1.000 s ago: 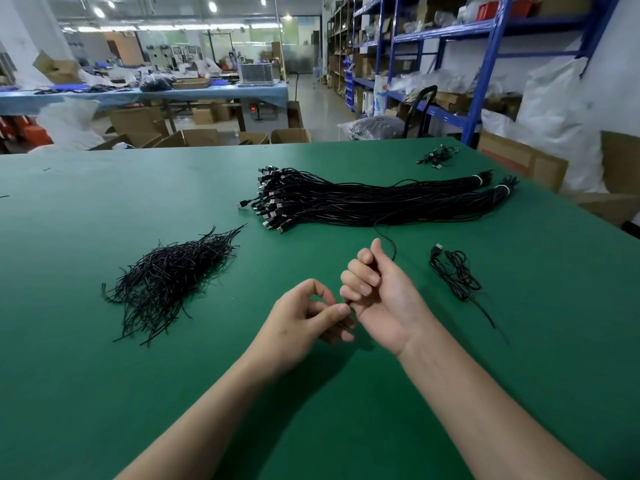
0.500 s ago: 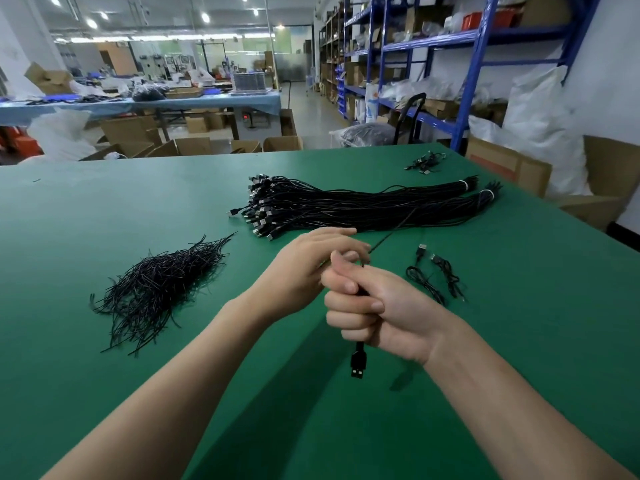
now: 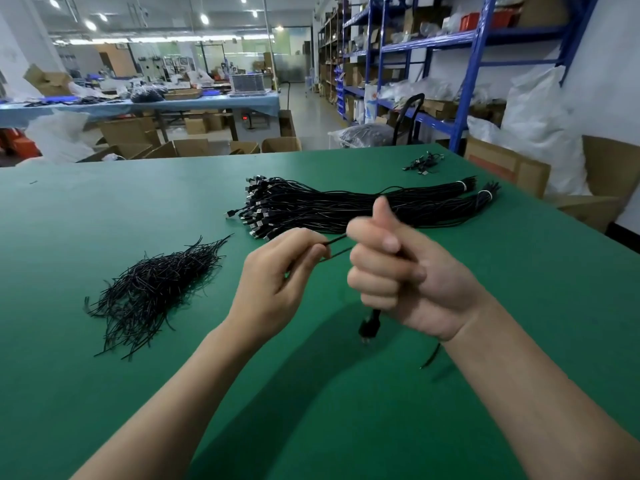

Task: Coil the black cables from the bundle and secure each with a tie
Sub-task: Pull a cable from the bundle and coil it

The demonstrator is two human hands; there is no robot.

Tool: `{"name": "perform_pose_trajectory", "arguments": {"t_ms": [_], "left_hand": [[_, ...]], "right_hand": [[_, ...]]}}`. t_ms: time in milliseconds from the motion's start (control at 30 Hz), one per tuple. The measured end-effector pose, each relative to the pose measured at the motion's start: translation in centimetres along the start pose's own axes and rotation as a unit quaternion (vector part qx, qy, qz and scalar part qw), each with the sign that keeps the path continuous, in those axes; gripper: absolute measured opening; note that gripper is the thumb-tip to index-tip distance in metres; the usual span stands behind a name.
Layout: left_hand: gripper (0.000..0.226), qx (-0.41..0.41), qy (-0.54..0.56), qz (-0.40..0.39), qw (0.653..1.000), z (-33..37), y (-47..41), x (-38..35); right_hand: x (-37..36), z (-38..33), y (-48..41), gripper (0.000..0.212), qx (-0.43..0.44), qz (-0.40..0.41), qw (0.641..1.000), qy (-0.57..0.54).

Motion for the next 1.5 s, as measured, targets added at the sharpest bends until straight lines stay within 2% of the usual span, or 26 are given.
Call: {"name": "perform_pose_trajectory", "arguments": {"t_ms": [100,200,300,400,500,600,667,733,800,900,967,1067,1200,1300,1367,1433,1500], "left_hand": [[0.017,0.022,-0.052,0.011,0.998,-0.2,1.2,0.2],[0.017,0.052,-0.083,-0.034,0.995,-0.1,2.5,0.0],[0.026,0.073,-0.124,-0.104,0.984,0.5,3.5,-0.1],[0.027,0.106,-0.164,-0.157,0.968,1.0,4.2,0.3],[0.026,0.12,-0.2,-0.193,0.953,2.2,4.5,0.8],[0.024,0.102,-0.214,-0.165,0.957,3.3,3.9,2.0],[0.022,0.059,-0.219,-0.146,0.963,3.7,3.0,3.3],[0.02,0.014,-0.207,-0.142,0.968,3.6,1.8,4.8],[0.019,-0.006,-0.178,-0.151,0.972,3.3,0.7,5.8],[0.018,0.027,-0.047,-0.166,0.985,2.6,-0.5,5.9],[0.013,0.088,0.093,-0.171,0.977,1.8,-0.8,5.1],[0.008,0.168,0.268,-0.143,0.938,0.3,-0.1,2.8],[0.026,0.224,0.301,-0.138,0.917,-0.1,2.3,-1.3],[0.025,0.247,0.22,-0.151,0.932,0.3,3.7,-2.9],[0.029,0.233,0.138,-0.171,0.947,0.7,3.9,-2.9],[0.027,0.196,0.007,-0.201,0.96,1.5,3.5,-2.5],[0.022,0.161,-0.145,-0.248,0.944,2.6,3.2,-2.1]], "right_hand": [[-0.1,-1.1,-1.4,0.045,0.074,0.063,0.995,-0.033],[1.0,-1.1,-2.6,0.041,0.123,0.159,0.98,-0.017],[2.5,-0.2,-3.3,0.041,0.106,0.252,0.956,0.103],[3.8,1.4,-3.6,0.043,0.08,0.306,0.911,0.264],[3.8,3.2,-3.9,0.039,0.077,0.289,0.852,0.429],[3.6,4.6,-3.5,0.038,0.056,0.226,0.784,0.575],[3.4,5.1,-2.8,0.047,0.039,0.176,0.759,0.626],[3.2,5.5,-2.1,0.062,0.004,0.146,0.777,0.613],[3.2,5.8,-1.5,0.075,-0.054,0.128,0.825,0.548],[2.2,6.5,-0.7,0.077,-0.136,0.065,0.906,0.397],[1.1,6.4,-0.2,0.068,-0.12,0.012,0.96,0.254],[0.0,5.6,-0.1,0.046,-0.029,-0.015,0.992,0.121],[-0.3,4.5,-0.7,0.035,0.079,0.041,0.994,0.069],[0.6,3.5,-1.2,0.034,0.155,0.126,0.976,0.086],[1.6,3.1,-1.2,0.034,0.176,0.19,0.951,0.171],[2.6,2.9,-1.3,0.034,0.186,0.233,0.91,0.289],[3.2,2.7,-1.4,0.037,0.186,0.242,0.864,0.4]]}}
Point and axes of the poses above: each hand's wrist, its own y-axis away from the middle knuckle, its own x-axis out of the back of the hand, z = x × y, the point moved 2 cm from there along -y, towards the middle knuckle, and after that the axes turned 9 degrees about x, right-handed, at the moved point
